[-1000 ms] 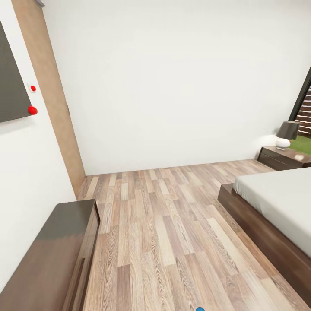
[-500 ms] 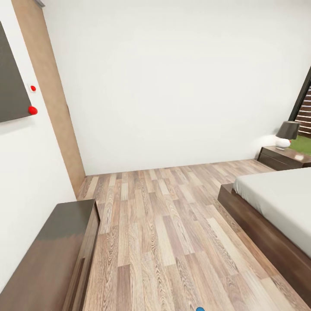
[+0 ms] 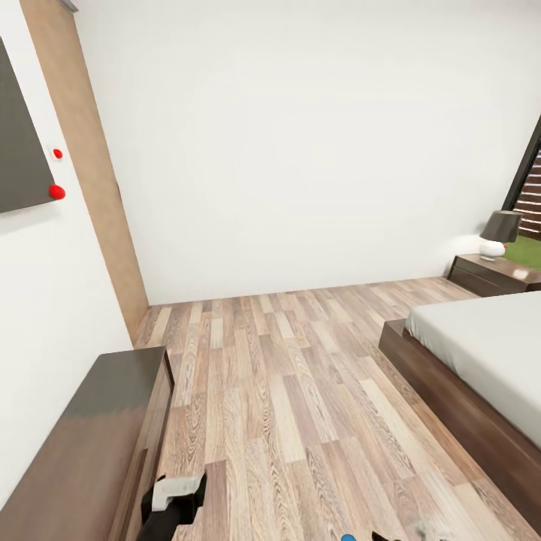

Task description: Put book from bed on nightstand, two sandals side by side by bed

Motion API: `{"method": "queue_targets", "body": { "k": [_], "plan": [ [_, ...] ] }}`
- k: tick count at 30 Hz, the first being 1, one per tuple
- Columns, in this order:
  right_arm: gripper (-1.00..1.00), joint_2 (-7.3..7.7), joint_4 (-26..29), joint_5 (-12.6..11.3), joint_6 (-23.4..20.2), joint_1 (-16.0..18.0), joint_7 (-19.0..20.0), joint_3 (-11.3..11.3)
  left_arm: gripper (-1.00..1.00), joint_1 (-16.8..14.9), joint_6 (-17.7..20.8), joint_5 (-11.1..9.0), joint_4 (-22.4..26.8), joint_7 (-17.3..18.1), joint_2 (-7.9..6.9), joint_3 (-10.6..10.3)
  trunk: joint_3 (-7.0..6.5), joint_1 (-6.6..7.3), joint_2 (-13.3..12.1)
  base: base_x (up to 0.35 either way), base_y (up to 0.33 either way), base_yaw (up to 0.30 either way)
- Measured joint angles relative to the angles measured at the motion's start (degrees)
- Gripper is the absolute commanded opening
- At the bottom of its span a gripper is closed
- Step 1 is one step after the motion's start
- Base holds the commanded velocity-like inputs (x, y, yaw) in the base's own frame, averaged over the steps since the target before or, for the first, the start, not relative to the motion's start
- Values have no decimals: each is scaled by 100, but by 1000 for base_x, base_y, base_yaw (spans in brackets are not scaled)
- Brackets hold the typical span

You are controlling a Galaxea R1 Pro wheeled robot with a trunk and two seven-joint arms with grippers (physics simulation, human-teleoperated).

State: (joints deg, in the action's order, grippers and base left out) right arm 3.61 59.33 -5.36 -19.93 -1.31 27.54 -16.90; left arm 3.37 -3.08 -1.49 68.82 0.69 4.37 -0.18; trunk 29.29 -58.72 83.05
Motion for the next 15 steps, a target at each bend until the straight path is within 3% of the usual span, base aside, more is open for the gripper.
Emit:
{"method": "queue_targets", "body": {
  "k": [5, 10, 15],
  "plan": [
    [100, 1, 3, 2, -8, 151, -145, 7, 100, -2, 8, -308, -2, 7, -9, 7, -1, 0, 0, 0, 0, 0],
    [100, 5, -4, 5, -19, 244, -868, 10, 100, -3, 0, -762, -10, 16, -33, 20, -1, 0, 0, 0, 0, 0],
    [100, 6, 12, 16, -27, 265, -1184, 12, 100, -3, -5, -889, -20, 15, -35, 16, -1, 0, 0, 0, 0, 0]
  ]
}}
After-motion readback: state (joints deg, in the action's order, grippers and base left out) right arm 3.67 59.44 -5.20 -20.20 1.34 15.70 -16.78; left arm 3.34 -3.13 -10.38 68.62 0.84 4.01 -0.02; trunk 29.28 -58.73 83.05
